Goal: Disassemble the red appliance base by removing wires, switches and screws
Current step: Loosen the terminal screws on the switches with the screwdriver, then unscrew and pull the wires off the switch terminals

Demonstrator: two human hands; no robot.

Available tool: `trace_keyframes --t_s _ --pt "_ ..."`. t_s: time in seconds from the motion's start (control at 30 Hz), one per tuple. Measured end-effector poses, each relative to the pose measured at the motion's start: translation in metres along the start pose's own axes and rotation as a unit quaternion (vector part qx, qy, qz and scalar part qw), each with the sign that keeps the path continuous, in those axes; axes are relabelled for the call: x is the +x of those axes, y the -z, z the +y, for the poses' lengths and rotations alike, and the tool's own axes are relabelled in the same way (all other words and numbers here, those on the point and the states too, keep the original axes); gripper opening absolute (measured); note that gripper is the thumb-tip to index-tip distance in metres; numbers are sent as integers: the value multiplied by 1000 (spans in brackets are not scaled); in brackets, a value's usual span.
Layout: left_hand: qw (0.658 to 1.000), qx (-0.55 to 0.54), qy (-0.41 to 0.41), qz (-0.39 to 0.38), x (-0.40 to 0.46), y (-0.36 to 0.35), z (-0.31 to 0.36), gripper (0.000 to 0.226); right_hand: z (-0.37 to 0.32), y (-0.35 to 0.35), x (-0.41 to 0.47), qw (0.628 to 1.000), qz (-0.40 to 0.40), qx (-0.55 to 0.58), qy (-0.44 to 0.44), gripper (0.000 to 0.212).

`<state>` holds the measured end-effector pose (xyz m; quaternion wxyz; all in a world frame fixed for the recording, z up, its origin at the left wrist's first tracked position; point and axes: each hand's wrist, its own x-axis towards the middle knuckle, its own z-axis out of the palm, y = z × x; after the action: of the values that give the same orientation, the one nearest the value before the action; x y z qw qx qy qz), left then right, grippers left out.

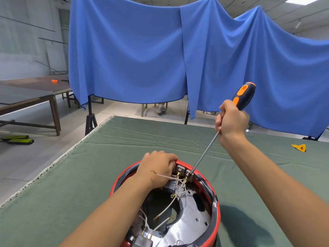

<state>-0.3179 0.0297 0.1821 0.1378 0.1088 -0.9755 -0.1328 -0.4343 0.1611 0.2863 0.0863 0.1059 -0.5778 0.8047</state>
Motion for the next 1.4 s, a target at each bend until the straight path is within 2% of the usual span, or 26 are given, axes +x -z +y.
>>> trace_keyframes --t_s 0.17,0.27,0.37,0.5,0.53,0.57,0.63,0.7,0.83,0.97,1.17,1.3,1.4 --pt "1000 2 0 2 -1 -1 0 35 -16 4 -16 995 -30 11 98 25" --pt "999 -37 3 19 -3 1 0 32 -17 5 -27 990 -54 -5 130 26" --pt "991 -118 20 60 -9 6 1 28 -15 6 -35 989 -60 -7 137 27" --pt "980 -127 -32 150 -20 17 9 16 -15 10 -42 988 -62 -7 142 25" --pt "979 -136 -36 150 -23 19 12 12 -15 12 -44 987 -67 -13 146 24" --pt "982 -139 -26 127 -25 20 14 15 -14 13 -46 986 -74 -21 149 24" --pt "995 -95 -1 36 -27 21 17 36 -12 16 -51 983 -92 -40 152 24" --pt "998 -45 2 -32 -28 21 17 39 -9 20 -57 979 -117 -57 155 25" --pt "996 -49 -24 -75 -31 27 16 16 -5 25 -60 973 -143 -76 163 33" --pt "986 -149 -9 -67 -35 30 14 12 -7 28 -60 973 -152 -80 153 31" --pt "911 -410 35 32 -41 53 8 15 -19 33 -66 979 -143 -21 142 39" --pt "813 -570 87 84 -46 63 4 13 -34 28 -69 980 -105 21 170 39" --pt "749 -642 121 111 -46 64 5 14 -33 24 -72 970 -89 -12 228 32"
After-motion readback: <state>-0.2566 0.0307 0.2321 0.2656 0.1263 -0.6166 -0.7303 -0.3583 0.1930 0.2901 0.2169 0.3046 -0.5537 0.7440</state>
